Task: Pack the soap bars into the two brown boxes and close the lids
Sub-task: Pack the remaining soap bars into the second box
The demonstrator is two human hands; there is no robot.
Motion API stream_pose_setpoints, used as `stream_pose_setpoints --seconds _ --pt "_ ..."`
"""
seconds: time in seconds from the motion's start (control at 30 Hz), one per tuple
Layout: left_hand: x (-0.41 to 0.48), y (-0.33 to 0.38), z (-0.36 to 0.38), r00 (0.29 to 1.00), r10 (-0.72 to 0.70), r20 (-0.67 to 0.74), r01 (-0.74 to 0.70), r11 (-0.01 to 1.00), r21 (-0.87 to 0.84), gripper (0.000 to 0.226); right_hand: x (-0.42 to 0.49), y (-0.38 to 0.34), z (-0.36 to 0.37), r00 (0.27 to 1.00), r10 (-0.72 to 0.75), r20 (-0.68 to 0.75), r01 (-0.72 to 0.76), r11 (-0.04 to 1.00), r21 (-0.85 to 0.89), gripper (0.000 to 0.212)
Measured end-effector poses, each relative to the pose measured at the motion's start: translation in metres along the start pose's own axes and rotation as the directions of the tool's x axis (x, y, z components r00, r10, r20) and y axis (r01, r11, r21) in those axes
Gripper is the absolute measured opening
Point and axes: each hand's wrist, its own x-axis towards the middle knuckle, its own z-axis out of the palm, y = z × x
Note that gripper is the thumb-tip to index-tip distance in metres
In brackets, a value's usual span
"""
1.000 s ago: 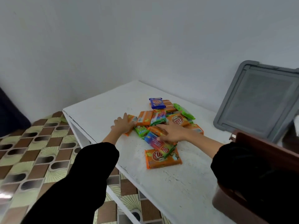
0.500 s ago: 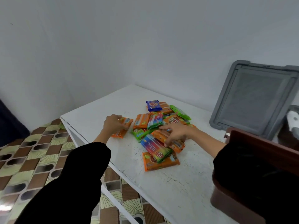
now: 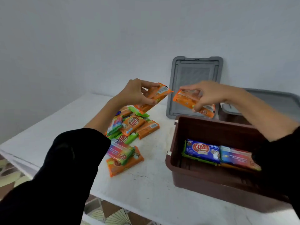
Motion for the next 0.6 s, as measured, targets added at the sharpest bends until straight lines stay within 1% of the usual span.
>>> stream_pose_setpoints --seconds 0.07,0.13,0.2,0.3,0.4,0.47,0.53,0.6 --pt "0.012 0.027 0.029 0.989 0.115 0.092 -0.114 0.993 -0.013 0.06 -0.023 0.023 0.007 0.997 0.065 0.038 -0.065 0.998 -0.002 0.089" --pt "0.019 0.049 0.058 0.957 0.209 0.2 -0.21 0.978 -0.016 0.062 -0.042 0.046 0.018 0.988 0.137 0.069 -0.137 0.991 0.001 0.092" --pt "0.022 0.066 0.083 0.906 0.288 0.31 -0.297 0.955 -0.018 0.065 -0.061 0.065 0.031 0.973 0.204 0.107 -0.206 0.978 0.009 0.095" --pt "0.021 0.084 0.118 0.799 0.367 0.476 -0.407 0.913 -0.02 0.065 -0.087 0.085 0.051 0.953 0.265 0.144 -0.264 0.964 -0.024 0.093" --pt "0.02 0.092 0.152 0.712 0.373 0.595 -0.52 0.849 0.091 0.07 -0.103 0.096 0.076 0.943 0.313 0.11 -0.294 0.942 -0.16 0.079" --pt "0.019 0.093 0.172 0.664 0.341 0.665 -0.594 0.782 0.192 0.074 -0.105 0.099 0.094 0.943 0.322 0.086 -0.3 0.933 -0.196 0.069" --pt "0.018 0.092 0.186 0.627 0.313 0.713 -0.651 0.714 0.259 0.075 -0.103 0.099 0.11 0.944 0.32 0.078 -0.297 0.93 -0.218 0.067" --pt "0.02 0.09 0.191 0.617 0.289 0.732 -0.671 0.68 0.298 0.073 -0.101 0.1 0.12 0.947 0.316 0.052 -0.298 0.929 -0.218 0.068"
